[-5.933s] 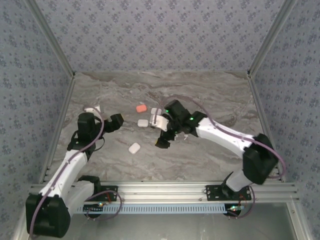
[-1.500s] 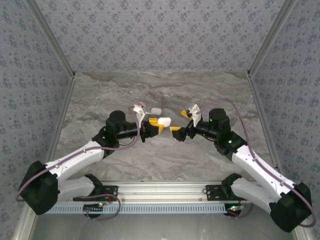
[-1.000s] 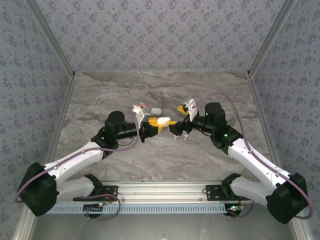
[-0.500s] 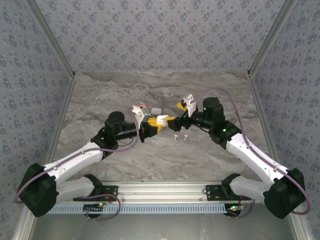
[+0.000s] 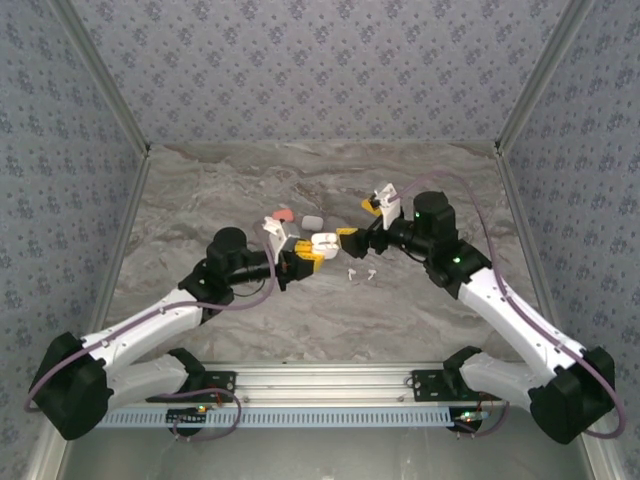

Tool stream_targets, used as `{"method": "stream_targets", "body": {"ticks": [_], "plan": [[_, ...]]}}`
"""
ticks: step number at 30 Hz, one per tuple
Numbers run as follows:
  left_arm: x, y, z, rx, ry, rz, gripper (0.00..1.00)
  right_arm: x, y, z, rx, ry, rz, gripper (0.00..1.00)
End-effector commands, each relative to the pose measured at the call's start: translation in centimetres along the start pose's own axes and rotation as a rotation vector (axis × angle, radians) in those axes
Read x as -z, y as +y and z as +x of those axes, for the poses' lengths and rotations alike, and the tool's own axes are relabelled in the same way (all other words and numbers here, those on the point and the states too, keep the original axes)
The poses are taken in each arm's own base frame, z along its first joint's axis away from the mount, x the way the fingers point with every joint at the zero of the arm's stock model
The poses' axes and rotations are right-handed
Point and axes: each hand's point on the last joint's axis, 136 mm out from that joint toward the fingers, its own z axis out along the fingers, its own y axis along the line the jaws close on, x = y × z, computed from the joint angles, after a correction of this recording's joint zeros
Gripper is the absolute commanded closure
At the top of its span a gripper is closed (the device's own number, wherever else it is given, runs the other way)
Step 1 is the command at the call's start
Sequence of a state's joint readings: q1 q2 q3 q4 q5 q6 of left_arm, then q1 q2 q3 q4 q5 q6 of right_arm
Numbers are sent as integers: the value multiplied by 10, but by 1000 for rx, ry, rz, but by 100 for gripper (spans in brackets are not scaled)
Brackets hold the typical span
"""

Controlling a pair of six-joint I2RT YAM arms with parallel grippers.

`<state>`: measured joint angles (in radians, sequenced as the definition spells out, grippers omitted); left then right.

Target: Insert the wireless bluetooth earbuds into the charging case

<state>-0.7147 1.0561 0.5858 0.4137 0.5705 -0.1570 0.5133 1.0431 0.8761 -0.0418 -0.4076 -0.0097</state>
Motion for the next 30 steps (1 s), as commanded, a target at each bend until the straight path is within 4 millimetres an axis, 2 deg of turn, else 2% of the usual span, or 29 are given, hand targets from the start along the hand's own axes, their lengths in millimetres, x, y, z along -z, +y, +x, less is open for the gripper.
{"method": "stream_targets", "body": {"ticks": [1,6,12,16,21,25,30], "plan": [[7,-2,0,-39,-18,-20,100,20,-11,0,-67,38,81,2],[17,-2,9,-37,-16,-49,100,27,-24,36,-206,197,114,3],[28,-1,14,-37,-13,-87,100,17,-30,94,-269,388,118,9],[34,-1,15,-37,-23,-107,100,12,-47,139,-340,545,199,19],[38,-1,14,-40,-33,-119,100,7,-66,186,-427,689,309,29],[38,-1,14,-42,-32,-118,100,-2,-78,210,-482,728,360,38],[38,-1,14,-44,-31,-119,100,-14,-83,228,-523,772,374,46]]}}
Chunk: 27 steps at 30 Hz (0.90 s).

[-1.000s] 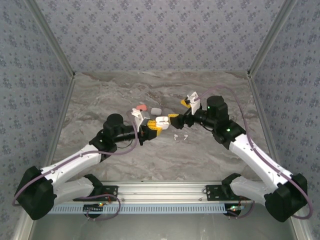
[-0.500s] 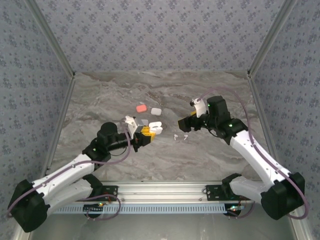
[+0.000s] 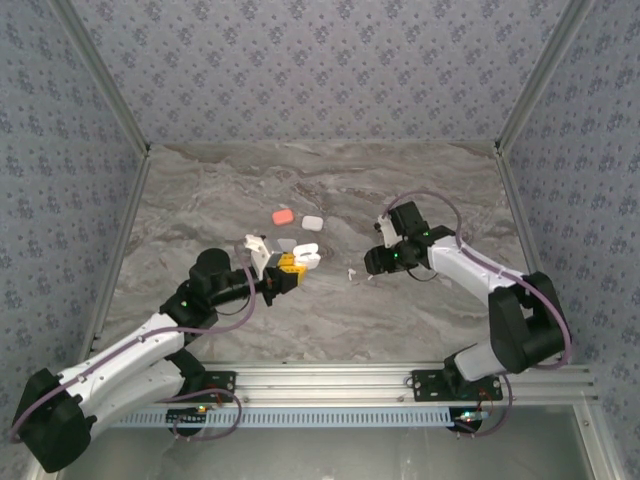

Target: Insert the wireless bluetooth earbuds into the charging case

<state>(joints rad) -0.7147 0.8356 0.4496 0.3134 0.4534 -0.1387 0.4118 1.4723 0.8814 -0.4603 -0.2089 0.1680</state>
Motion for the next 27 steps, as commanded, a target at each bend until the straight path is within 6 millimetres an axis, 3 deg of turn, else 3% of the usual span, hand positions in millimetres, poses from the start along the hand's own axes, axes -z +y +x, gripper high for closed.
{"method": "stream_targets", "body": {"ticks": [1,12,27], "plan": [[3,-3,-9,-31,-29,0,100,-11,-8,-2,-49,14,33,46],[3,-1,-6,-33,-20,-9,100,-41,-11,6,-19,100,106,49],[4,1,-4,-31,-10,-21,100,-34,-21,18,-3,146,189,49]]}}
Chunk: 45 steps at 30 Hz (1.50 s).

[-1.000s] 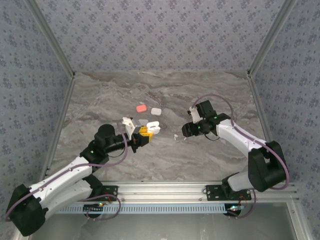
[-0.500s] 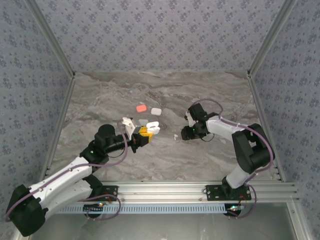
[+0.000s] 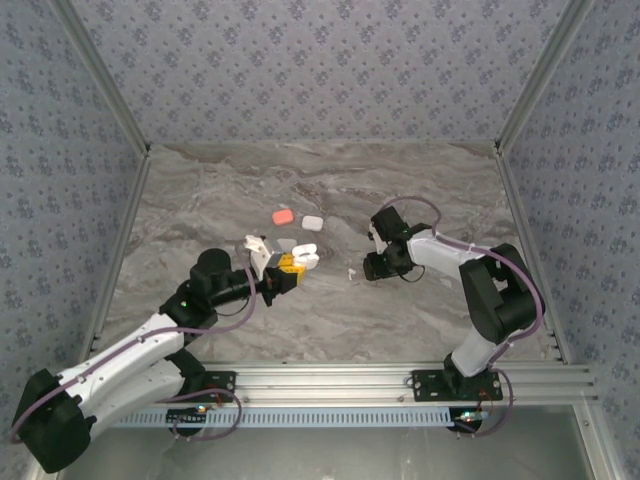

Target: Insert the wireless bluetooth earbuds into the charging case

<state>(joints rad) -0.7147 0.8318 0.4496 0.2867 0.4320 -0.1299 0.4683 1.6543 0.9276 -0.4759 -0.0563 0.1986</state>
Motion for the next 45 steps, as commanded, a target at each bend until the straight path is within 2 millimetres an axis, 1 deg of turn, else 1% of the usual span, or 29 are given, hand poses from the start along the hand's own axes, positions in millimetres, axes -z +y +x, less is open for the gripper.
{"method": "stream_targets", "body": {"ticks": [1,3,7,10,15,16,21,25,28,38,45], "plan": [[3,-3,-8,-31,-26,2,100,6,-4,1,-11,16,33,49],[3,-3,-8,-29,-26,1,100,8,-7,2,-26,13,41,50],[4,-2,-8,-30,-28,-3,100,13,-17,3,-71,-6,57,56],[4,-2,-7,-31,-27,-3,100,20,-21,2,-78,-15,78,57],[4,-2,-7,-31,-31,-6,100,34,-16,-5,-45,-38,115,57],[4,-1,-7,-31,-34,-7,100,35,-15,-2,-33,-20,130,57],[4,-2,-7,-30,-35,-7,100,26,2,-4,23,10,141,57],[5,-2,-6,-31,-33,-8,100,19,15,-9,56,20,143,58],[6,-1,-5,-31,-30,-13,100,15,20,-10,68,28,141,59],[8,-1,-5,-35,-36,-20,100,7,21,-6,66,57,135,60],[8,0,-5,-36,-35,-23,100,5,13,-2,54,74,155,60]]}}
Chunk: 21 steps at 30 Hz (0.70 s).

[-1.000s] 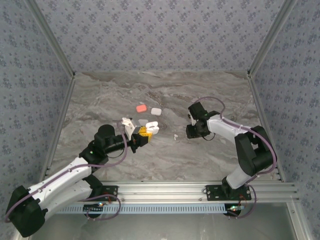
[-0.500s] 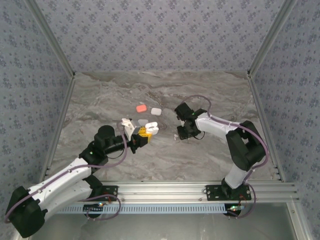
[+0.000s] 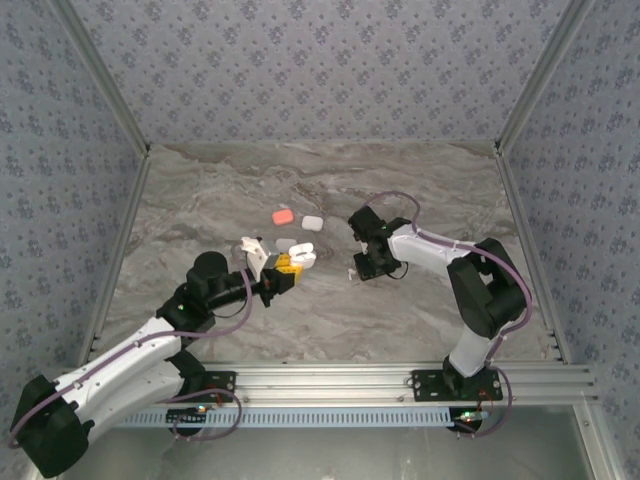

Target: Insert the wireless bluetooth earbuds into the charging case

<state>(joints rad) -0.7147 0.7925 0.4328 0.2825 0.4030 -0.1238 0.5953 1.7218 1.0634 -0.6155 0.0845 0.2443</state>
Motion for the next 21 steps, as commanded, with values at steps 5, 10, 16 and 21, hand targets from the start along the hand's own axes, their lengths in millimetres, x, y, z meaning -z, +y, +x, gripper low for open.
{"method": "stream_targets", "body": {"ticks": [5,10,16,21], "plan": [[1,-2,-4,-21,-15,3,100,-7,-12,8,-33,49,29,60],[2,-2,-5,-24,-15,3,100,-8,-19,12,-45,63,44,60],[1,-2,-5,-24,-14,2,100,-3,-22,10,-54,43,33,60],[0,-1,-5,-24,-13,3,99,4,-17,4,-34,29,20,59]]}}
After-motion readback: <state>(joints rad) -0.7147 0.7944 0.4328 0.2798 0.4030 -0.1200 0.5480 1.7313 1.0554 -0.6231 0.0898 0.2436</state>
